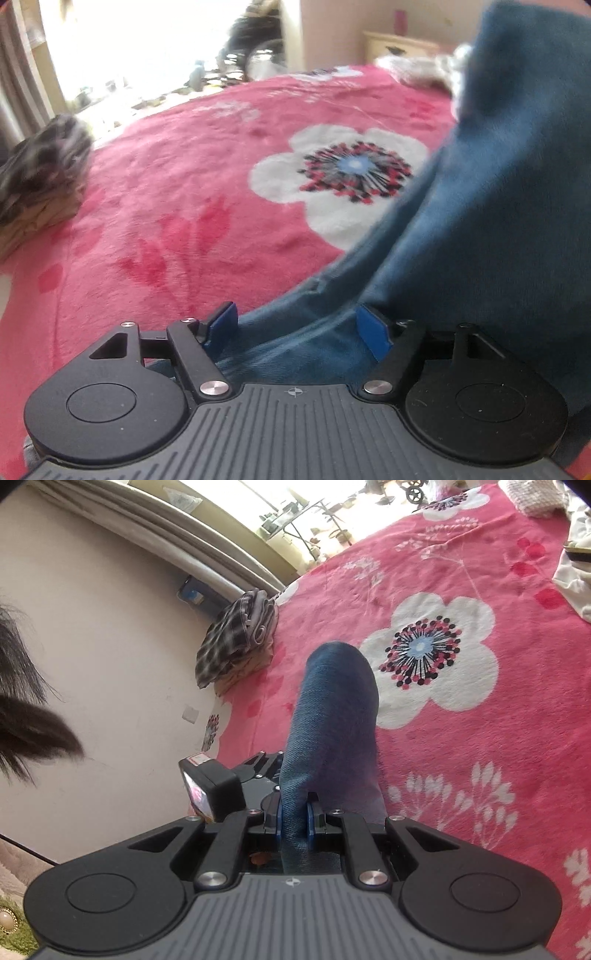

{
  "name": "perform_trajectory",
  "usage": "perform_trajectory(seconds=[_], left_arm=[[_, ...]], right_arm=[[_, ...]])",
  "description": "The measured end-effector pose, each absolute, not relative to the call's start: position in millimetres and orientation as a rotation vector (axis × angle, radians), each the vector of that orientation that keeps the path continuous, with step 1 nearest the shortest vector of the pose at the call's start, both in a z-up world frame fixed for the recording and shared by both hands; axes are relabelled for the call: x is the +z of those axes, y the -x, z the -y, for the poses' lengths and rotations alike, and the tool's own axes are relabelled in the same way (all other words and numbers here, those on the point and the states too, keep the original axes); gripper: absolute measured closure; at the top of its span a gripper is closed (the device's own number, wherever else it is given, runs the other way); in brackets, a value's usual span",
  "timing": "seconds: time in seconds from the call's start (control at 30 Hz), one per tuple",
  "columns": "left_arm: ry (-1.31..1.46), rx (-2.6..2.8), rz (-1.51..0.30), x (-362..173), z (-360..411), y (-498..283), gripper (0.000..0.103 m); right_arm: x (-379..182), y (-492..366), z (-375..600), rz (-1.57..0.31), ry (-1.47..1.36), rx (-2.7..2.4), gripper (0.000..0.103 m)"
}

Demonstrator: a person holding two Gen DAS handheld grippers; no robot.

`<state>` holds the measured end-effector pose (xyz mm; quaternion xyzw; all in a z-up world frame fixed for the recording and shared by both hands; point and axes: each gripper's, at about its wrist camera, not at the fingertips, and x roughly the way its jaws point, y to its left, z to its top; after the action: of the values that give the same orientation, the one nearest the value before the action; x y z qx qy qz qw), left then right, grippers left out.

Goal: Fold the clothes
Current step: 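Fold the held leg end over the jeans with the right gripper while the left gripper pins them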

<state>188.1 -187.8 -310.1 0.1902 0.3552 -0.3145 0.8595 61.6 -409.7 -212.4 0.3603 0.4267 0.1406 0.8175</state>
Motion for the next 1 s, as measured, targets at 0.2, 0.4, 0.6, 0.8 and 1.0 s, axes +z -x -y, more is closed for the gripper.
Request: perform_trajectory(seconds=[0.2, 0.4, 0.6, 0.8, 1.0], left_arm=[[-0.348, -0.564, -0.782, -317, 183, -211, 0.025], [-0.345, -0.637, -0.754, -288, 149, -164, 0.025], [-0.500, -0.903, -0.762, -304, 164, -103, 0.025], [-0.500, -0.873, -0.745, -299, 157, -95, 0.028], [-0.493, -0.881, -0.653, -281, 153, -98, 0.035]], right_arm=[[-218, -61, 409, -0.916, -0.808, 0.281, 0.089], [-221, -58, 419, -0.893, -0.860, 0.251, 0.089], [-227, -55, 425, -0.864, -0.931, 0.239, 0.089], [-223, -54, 420, -0.859, -0.913, 0.230, 0.089], [-227, -51, 422, -0.850, -0.933, 0.229, 0.089]])
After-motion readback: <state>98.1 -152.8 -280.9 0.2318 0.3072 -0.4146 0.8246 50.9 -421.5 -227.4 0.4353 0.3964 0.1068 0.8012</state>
